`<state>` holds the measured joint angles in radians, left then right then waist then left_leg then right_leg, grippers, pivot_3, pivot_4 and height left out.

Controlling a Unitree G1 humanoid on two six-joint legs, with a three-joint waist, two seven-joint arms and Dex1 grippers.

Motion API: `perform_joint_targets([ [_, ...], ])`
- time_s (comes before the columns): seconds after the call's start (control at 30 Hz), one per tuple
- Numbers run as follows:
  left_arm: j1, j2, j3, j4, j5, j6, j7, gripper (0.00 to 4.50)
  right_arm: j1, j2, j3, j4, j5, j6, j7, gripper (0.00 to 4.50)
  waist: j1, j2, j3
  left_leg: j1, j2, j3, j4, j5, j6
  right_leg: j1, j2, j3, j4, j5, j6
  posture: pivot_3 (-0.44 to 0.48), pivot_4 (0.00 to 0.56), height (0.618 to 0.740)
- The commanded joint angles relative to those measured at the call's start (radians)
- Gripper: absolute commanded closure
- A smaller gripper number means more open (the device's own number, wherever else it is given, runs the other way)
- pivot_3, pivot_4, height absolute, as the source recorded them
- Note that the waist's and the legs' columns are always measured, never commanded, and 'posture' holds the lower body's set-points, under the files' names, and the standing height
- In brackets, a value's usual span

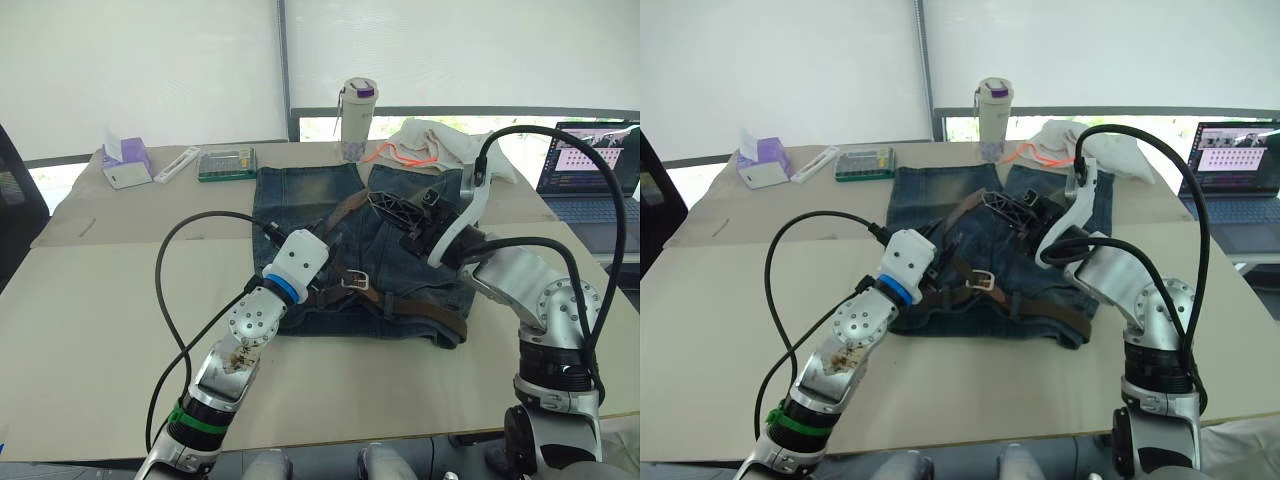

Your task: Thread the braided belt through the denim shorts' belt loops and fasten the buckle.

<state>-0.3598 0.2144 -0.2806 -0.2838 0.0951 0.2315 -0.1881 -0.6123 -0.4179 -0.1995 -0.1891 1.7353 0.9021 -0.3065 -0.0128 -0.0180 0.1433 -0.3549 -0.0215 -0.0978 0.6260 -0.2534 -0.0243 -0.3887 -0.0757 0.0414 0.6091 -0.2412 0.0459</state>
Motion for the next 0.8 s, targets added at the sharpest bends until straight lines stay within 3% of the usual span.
perform_joint_targets([
  [0.03,-0.008,-0.026,0.038,-0.008,-0.006,0.009,0.009,4.02,-0.016,0.004,0.004,-0.061,0.027,-0.024,0.005,4.5,0.0,0.0,0.0,0.0,0.0,0.0,0.0,0.0,0.0,0.0,0.0,0.0,0.0,0.0,0.0,0.0,0.15,0.74],
  [0.1,0.005,-0.057,0.066,-0.003,-0.039,0.037,0.017,4.39,-0.01,0.001,0.01,-0.073,0.016,-0.02,0.019,4.5,0.0,0.0,0.0,0.0,0.0,0.0,0.0,0.0,0.0,0.0,0.0,0.0,0.0,0.0,0.0,0.0,0.15,0.74],
  [0.2,0.032,-0.097,0.104,-0.014,-0.099,0.082,0.0,4.39,-0.008,-0.031,0.028,-0.11,-0.056,0.003,0.146,4.5,0.0,0.0,0.0,0.0,0.0,0.0,0.0,0.0,0.0,0.0,0.0,0.0,0.0,0.0,0.0,0.0,0.15,0.74],
  [0.33,0.079,-0.177,0.194,-0.051,-0.264,0.218,-0.005,4.5,0.025,-0.105,0.096,-0.198,-0.277,-0.005,0.384,3.25,0.0,0.001,-0.001,0.0,0.0,0.0,0.001,0.0,0.001,0.0,0.0,0.0,0.0,-0.002,0.003,0.0,0.15,0.74],
  [0.43,0.109,-0.222,0.264,-0.085,-0.387,0.298,-0.016,4.5,0.069,-0.134,0.171,-0.176,-0.527,-0.097,0.481,2.23,0.0,0.0,-0.001,0.001,0.0,-0.001,0.002,-0.001,0.002,0.001,0.0,-0.001,0.0,-0.005,0.008,0.0,0.15,0.74],
  [0.5,0.115,-0.256,0.353,-0.08,-0.458,0.362,0.035,4.5,0.138,-0.158,0.245,-0.127,-0.679,-0.167,0.618,1.46,0.002,-0.001,-0.001,0.0,0.0,-0.001,0.003,-0.001,0.002,0.001,0.0,-0.001,0.001,-0.005,0.009,0.0,0.15,0.74],
  [0.6,0.117,-0.274,0.456,-0.068,-0.533,0.451,0.102,4.5,0.213,-0.152,0.306,-0.052,-0.829,-0.257,0.765,1.46,0.0,-0.001,-0.001,0.001,-0.001,-0.001,0.003,-0.001,0.002,0.001,0.0,-0.001,0.0,-0.005,0.009,0.0,0.15,0.74],
  [0.8,0.143,-0.222,0.486,-0.096,-0.589,0.516,0.093,4.5,0.213,-0.09,0.318,0.023,-0.956,-0.318,0.885,1.46,-0.006,-0.001,-0.001,0.002,0.0,0.0,0.002,-0.001,0.002,0.0,0.001,0.0,0.002,-0.004,0.007,0.0,0.15,0.74],
])
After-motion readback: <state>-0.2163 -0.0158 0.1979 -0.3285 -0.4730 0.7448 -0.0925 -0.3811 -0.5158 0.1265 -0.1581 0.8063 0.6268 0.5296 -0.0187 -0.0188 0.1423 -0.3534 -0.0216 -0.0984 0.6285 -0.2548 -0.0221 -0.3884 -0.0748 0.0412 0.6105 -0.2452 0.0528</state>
